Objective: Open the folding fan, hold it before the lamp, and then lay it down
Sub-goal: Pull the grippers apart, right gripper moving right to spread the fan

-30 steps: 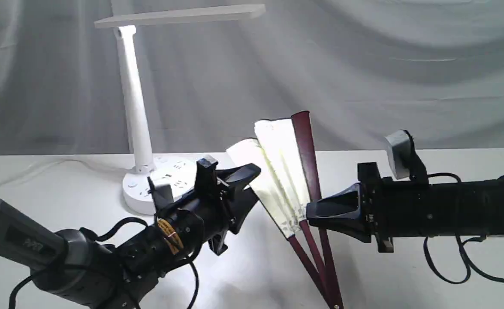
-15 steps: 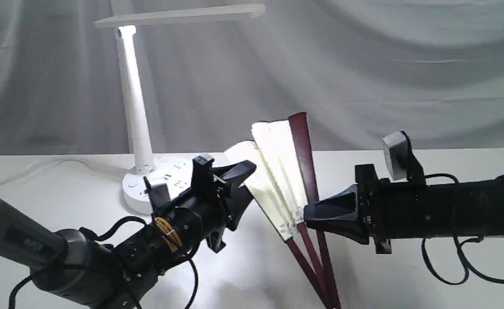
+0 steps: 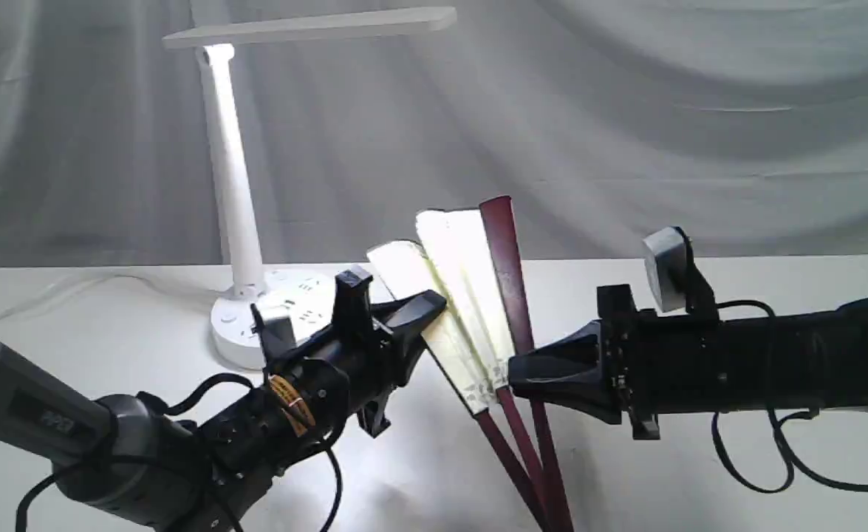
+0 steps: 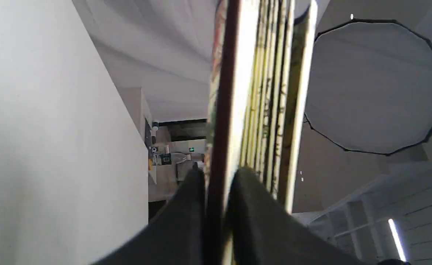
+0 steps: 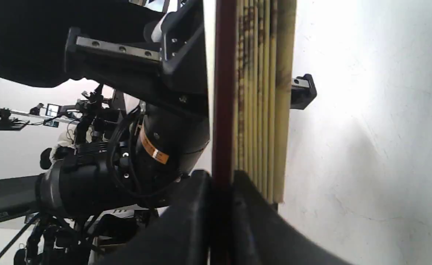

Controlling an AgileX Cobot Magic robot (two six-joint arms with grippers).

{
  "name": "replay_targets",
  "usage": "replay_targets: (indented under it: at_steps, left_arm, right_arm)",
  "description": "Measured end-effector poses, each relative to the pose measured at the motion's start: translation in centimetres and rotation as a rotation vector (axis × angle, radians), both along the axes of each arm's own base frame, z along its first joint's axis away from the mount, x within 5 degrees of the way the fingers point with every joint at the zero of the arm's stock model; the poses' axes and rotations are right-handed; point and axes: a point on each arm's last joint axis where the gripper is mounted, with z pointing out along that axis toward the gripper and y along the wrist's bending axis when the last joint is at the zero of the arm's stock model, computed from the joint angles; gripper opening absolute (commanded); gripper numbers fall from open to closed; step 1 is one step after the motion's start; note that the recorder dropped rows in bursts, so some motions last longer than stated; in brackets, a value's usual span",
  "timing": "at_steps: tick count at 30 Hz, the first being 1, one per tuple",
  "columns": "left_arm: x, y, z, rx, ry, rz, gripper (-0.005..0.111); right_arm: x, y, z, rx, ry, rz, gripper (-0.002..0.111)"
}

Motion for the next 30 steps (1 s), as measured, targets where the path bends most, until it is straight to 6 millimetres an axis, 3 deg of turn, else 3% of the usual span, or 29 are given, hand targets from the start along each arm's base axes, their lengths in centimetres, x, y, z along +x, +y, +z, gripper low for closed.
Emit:
replay_targets:
  at_steps: [5,11,14,23,30]
  left_arm:
    - [0.0,0.0,0.0,0.0,0.0,0.0,0.0]
    - [-0.1,-0.1,0.0,-0.018,0.02,-0.011,0.0]
    - [-0.2,-0.2,0.0,-0.021,0.027,-0.026,0.0]
    - [-0.4,-0.4,-0.1,-0.042,0.06,-0.069,0.0]
    - [-0.6,-0.5,-0.1,-0.063,0.089,-0.089,0.0]
  right_arm:
    - [0.0,0.0,0.0,0.008,0.009,-0.006,0.005]
    - [0.0,0.0,0.0,0.008,0.009,-0.006,0.041]
    - [0.1,0.0,0.1,0.018,0.008,-0.014,0.049]
    - [1.0,-0.4,0.6,0.057,-0.007,-0.083,0.049]
    - [4.3,-1.2,0.5,0.096,0.018,-0.107,0.049]
